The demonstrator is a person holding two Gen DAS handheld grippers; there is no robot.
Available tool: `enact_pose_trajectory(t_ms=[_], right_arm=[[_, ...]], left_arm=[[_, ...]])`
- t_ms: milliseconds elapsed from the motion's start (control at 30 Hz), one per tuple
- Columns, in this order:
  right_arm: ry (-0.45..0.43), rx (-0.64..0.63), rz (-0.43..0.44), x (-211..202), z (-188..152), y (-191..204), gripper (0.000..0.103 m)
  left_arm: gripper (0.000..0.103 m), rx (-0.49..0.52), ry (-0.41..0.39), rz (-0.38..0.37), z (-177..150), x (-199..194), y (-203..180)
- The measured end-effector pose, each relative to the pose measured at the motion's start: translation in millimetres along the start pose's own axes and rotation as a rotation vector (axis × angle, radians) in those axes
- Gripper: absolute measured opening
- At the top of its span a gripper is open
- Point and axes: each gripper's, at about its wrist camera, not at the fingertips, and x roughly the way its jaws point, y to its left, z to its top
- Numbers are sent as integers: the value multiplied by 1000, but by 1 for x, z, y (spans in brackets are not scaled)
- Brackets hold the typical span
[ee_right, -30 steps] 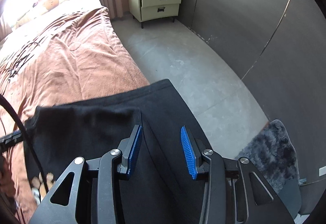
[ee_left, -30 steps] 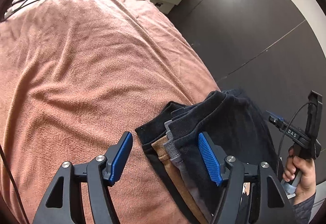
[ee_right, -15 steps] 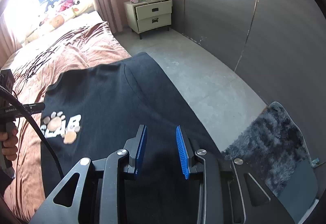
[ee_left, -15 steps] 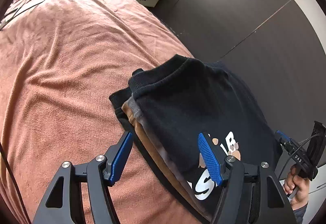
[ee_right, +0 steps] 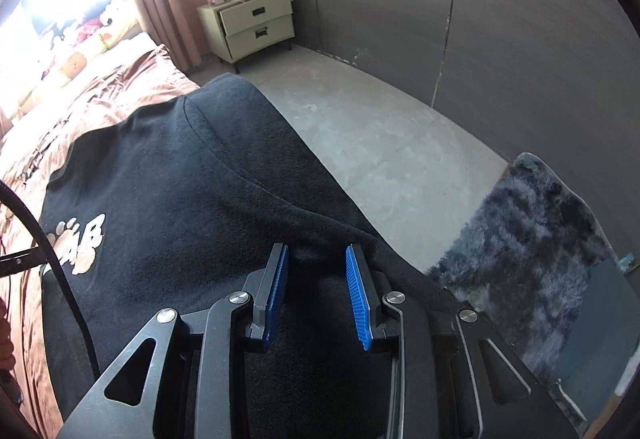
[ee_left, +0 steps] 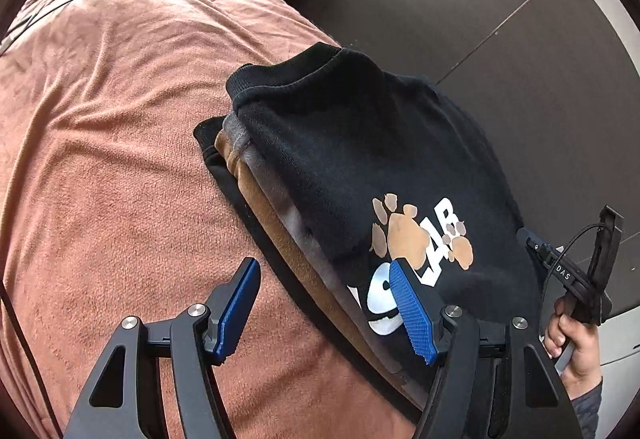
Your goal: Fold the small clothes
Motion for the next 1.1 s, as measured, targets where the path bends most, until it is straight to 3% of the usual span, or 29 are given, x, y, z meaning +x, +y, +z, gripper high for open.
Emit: enact_pose_trajectory(t_ms=[200, 433, 567, 667, 767, 1100], right_arm=[[25, 3, 3, -27, 4, 10, 27], [-25, -13, 42, -86, -14, 21, 30], [-75, -13, 52, -125, -26, 29, 77], [-79, 2, 65, -150, -39, 36, 86], [-79, -2, 70, -170, -50, 44, 101], [-122, 27, 82, -234, -81, 52, 103]], left_arm=[[69, 18, -12, 16, -10, -23, -6], [70, 56, -50, 42, -23, -65, -18], [79, 87, -69, 41, -32, -94, -28], [103, 112, -106, 35, -41, -119, -37], [103, 141, -130, 30, -51, -141, -47], [103, 180, -188, 33, -93, -205, -62]])
